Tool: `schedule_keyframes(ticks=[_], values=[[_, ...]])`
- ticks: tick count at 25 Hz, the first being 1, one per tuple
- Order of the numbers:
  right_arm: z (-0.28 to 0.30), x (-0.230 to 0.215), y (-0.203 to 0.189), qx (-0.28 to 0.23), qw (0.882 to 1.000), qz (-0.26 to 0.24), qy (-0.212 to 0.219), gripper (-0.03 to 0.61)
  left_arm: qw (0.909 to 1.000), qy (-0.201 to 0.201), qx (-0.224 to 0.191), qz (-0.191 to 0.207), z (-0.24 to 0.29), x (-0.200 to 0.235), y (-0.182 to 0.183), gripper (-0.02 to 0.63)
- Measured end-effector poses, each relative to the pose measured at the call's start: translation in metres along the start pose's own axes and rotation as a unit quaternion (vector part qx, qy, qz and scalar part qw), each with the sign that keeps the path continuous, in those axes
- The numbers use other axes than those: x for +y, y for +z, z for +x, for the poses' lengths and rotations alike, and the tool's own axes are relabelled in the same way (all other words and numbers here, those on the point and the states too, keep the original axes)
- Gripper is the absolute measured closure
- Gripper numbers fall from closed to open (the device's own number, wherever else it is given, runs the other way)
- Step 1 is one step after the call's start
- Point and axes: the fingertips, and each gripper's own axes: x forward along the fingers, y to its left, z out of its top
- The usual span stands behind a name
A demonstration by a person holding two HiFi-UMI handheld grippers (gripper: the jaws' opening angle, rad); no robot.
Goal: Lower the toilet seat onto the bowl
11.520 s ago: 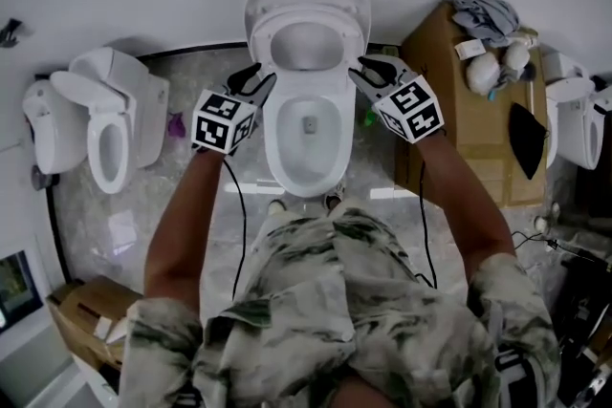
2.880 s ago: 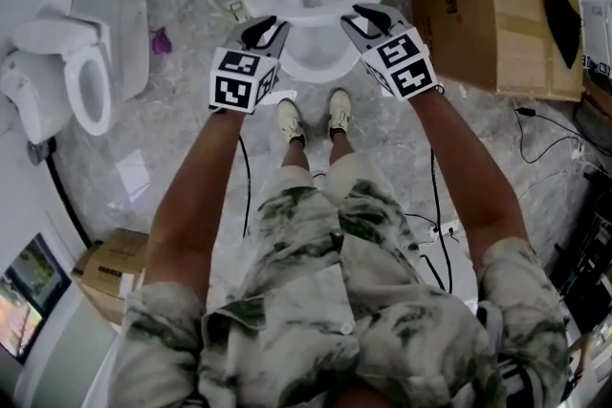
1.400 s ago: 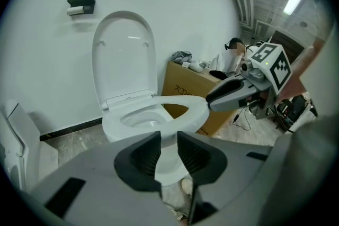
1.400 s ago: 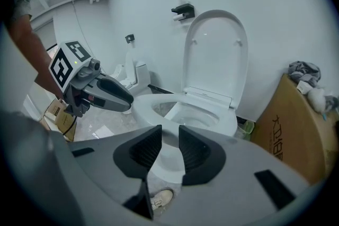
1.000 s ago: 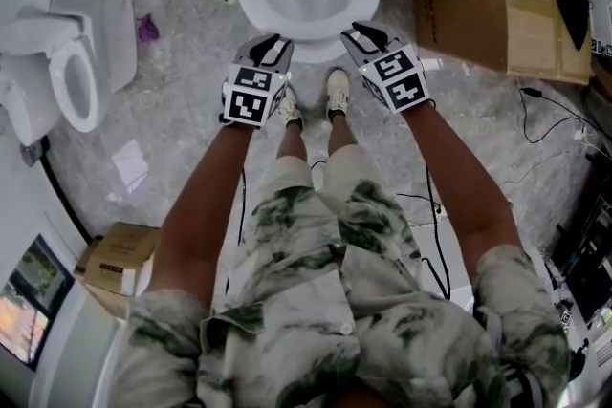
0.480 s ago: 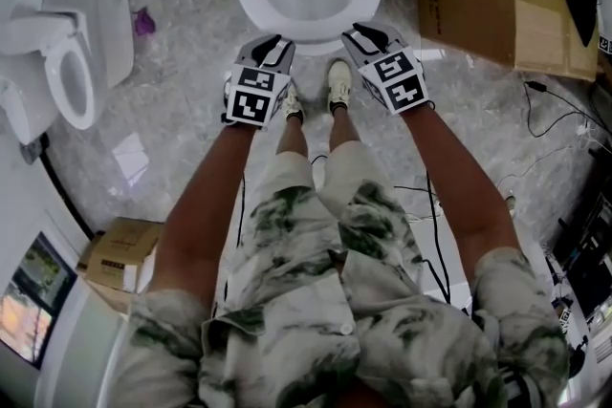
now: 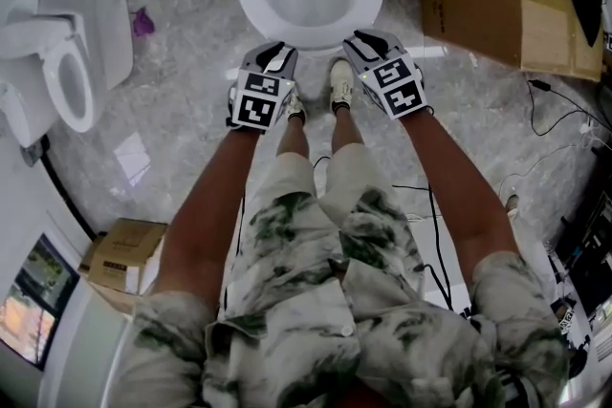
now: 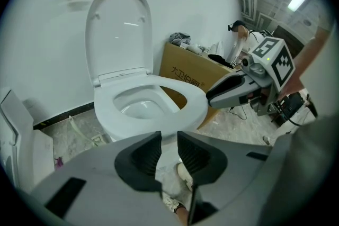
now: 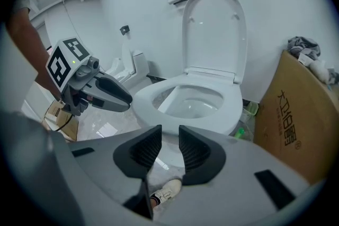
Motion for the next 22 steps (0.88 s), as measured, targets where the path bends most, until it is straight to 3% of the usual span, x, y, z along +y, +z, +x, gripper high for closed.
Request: schedule_keyframes(ticks=[22], values=[[0.05,-0.006,-0.058,0.037,0.998,0.042,-0.004,0.456,0.9988,-0.025,0.039,-0.014,0.053,0.002,-0.052,0.512]])
